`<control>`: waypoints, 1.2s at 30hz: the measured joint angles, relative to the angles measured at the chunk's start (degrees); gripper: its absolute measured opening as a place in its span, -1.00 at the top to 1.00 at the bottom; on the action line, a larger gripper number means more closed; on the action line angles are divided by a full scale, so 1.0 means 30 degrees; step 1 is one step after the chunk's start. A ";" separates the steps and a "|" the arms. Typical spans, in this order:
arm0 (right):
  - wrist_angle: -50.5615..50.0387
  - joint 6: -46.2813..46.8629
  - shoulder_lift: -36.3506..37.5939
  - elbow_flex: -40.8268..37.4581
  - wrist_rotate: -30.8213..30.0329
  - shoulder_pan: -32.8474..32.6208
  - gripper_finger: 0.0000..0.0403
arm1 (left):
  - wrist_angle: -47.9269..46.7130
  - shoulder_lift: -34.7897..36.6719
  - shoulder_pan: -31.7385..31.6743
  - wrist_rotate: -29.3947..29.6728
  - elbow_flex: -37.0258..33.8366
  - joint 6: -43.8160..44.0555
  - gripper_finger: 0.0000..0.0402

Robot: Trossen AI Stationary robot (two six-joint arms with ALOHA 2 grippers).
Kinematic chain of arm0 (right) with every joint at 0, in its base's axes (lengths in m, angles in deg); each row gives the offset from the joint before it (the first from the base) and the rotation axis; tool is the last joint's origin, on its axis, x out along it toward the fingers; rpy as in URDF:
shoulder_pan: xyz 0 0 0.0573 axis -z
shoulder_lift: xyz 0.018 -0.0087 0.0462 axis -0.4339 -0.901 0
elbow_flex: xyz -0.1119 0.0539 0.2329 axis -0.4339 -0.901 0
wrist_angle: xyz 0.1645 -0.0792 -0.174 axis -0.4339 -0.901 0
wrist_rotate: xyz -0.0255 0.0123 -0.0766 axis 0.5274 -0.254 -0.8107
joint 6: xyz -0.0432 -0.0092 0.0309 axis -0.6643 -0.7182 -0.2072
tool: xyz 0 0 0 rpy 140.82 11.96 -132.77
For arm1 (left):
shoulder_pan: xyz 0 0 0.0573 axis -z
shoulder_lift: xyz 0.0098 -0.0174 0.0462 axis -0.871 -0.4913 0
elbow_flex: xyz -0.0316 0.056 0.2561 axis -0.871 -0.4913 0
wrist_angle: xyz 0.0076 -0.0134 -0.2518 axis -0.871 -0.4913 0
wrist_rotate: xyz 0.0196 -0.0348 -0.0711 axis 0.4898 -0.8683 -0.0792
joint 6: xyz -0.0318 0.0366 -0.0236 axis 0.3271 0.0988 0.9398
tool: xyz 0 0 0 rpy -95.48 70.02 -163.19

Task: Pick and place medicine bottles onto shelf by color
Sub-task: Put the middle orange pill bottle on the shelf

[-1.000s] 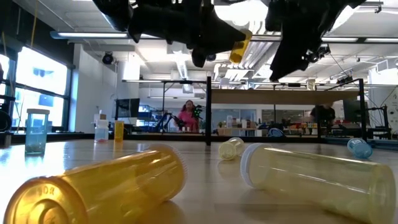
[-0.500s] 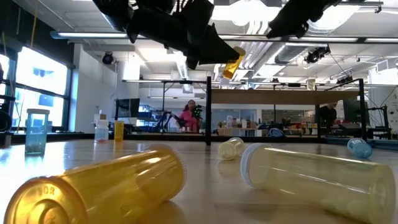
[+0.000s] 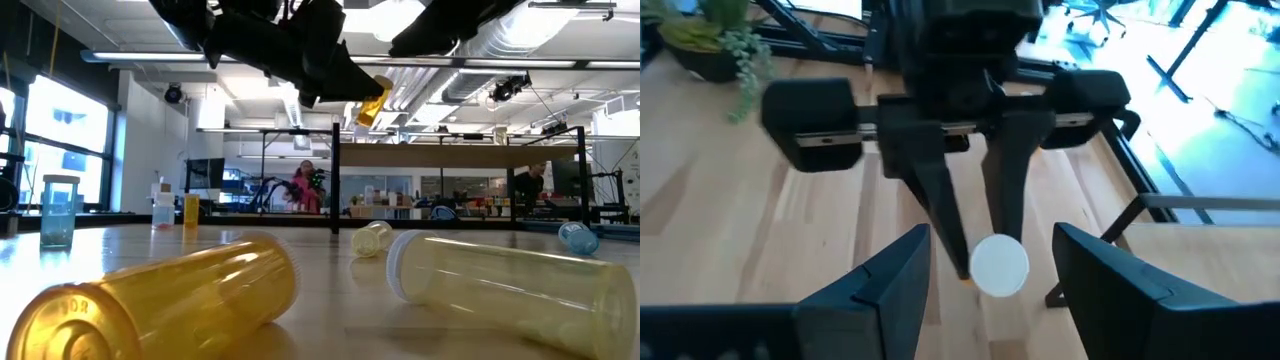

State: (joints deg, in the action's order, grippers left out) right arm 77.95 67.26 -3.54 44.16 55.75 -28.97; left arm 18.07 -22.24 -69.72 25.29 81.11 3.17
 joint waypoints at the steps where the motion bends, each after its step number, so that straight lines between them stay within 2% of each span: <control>1: 0.0033 0.0183 -0.0192 0.0000 -0.0002 0.0123 0.00 | -0.0001 0.0000 0.0000 0.0001 0.0000 -0.0004 0.58; 16: 0.0224 0.4326 -0.0838 -0.0007 0.0938 0.1221 0.00 | 0.1292 0.0000 0.0000 -0.0004 0.0000 -0.0004 0.58; 28: 0.0842 0.4547 -0.0831 -0.0007 0.0892 0.1221 0.00 | 0.2303 0.0000 0.0058 -0.0004 0.0000 -0.0354 0.58; 31: 0.1018 0.4552 -0.0831 -0.0007 0.0906 0.1221 0.07 | 0.2372 0.0000 0.0058 -0.0006 0.0000 -0.0356 0.58; 36: 0.1002 0.4992 -0.0831 -0.0007 0.1219 0.1221 0.28 | 0.2506 0.0000 0.0058 -0.0004 0.0000 -0.0687 0.58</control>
State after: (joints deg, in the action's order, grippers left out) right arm 80.96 82.24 -6.03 44.14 59.40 -25.31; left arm 25.59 -22.24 -69.55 25.28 81.11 1.11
